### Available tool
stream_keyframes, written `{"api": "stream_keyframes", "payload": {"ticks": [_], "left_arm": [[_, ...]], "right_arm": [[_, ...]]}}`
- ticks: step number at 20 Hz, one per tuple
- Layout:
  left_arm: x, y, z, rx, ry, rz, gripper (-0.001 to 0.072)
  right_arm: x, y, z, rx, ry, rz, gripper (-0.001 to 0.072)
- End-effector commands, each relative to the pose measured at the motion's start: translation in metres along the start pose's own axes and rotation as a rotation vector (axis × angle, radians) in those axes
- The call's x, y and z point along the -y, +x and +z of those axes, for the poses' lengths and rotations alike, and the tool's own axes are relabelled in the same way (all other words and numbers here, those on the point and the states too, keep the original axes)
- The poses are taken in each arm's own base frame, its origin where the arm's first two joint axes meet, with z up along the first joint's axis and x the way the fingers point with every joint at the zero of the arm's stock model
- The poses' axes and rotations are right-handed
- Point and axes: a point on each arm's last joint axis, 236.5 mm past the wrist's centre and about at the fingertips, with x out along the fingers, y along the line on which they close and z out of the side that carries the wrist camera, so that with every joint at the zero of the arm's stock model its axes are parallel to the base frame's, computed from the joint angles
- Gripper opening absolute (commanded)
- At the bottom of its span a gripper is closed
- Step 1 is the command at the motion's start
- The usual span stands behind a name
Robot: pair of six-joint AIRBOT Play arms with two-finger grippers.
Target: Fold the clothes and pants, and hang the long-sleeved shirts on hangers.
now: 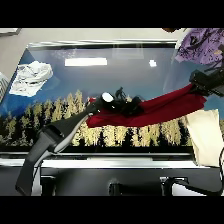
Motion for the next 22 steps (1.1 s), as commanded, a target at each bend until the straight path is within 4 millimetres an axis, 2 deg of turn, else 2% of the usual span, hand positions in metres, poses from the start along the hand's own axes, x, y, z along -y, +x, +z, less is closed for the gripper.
{"api": "stream_keyframes", "payload": {"ticks": [1, 4, 6, 8, 11, 13, 16, 19, 22], "left_arm": [[-0.014, -0.084, 0.023, 0.003, 0.135, 0.182, 0.0014], [-0.026, -0.193, 0.051, 0.089, 0.214, 0.376, 0.0015], [-0.03, -0.264, 0.063, 0.167, 0.234, 0.477, 0.0015], [-0.031, -0.326, 0.068, 0.248, 0.232, 0.549, 0.0016], [-0.026, -0.39, 0.069, 0.345, 0.204, 0.564, 0.0016], [-0.024, -0.419, 0.068, 0.391, 0.19, 0.562, 0.0016], [-0.025, -0.443, 0.066, 0.424, 0.187, 0.567, 0.0016], [-0.028, -0.45, 0.064, 0.419, 0.193, 0.576, 0.0016], [-0.029, -0.451, 0.064, 0.418, 0.195, 0.577, 0.0016]], "right_arm": [[-0.029, 0.003, 0.003, 0.017, 0.033, 0.066, 0.0028], [-0.082, 0.011, -0.004, 0.038, 0.014, 0.117, 0.0028], [-0.124, 0.019, -0.014, 0.042, 0.0, 0.16, 0.0028], [-0.169, 0.034, -0.032, 0.024, -0.022, 0.199, 0.0028], [-0.233, 0.063, -0.06, 0.007, -0.061, 0.248, 0.0028], [-0.27, 0.087, -0.08, -0.012, -0.083, 0.278, 0.0028], [-0.307, 0.13, -0.106, -0.052, -0.097, 0.291, 0.0028], [-0.331, 0.165, -0.13, -0.097, -0.101, 0.308, 0.0028], [-0.346, 0.19, -0.144, -0.127, -0.1, 0.326, 0.0028]]}}
